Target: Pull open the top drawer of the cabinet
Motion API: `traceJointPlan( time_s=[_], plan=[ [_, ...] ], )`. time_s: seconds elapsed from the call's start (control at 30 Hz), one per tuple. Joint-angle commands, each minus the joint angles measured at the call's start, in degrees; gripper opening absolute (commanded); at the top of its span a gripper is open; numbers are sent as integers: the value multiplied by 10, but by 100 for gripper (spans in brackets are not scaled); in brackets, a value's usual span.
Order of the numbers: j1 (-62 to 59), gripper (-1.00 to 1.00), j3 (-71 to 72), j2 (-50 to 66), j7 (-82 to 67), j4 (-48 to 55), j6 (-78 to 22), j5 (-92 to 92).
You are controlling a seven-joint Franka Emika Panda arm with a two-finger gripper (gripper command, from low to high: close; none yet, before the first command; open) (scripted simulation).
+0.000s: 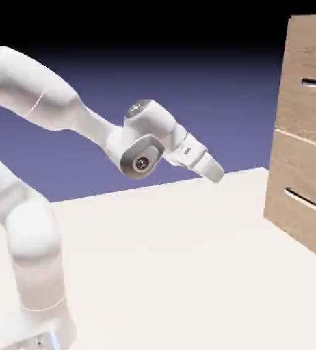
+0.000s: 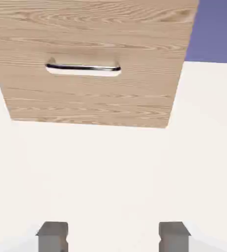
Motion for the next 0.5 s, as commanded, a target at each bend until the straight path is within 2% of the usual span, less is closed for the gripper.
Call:
traceJointPlan(
  time_s=[0.0, 0.47],
  plan=[
    [-21, 0, 11, -8, 8, 15, -3, 21],
    [-311, 0, 163, -121, 122, 222, -51, 320]
  ],
)
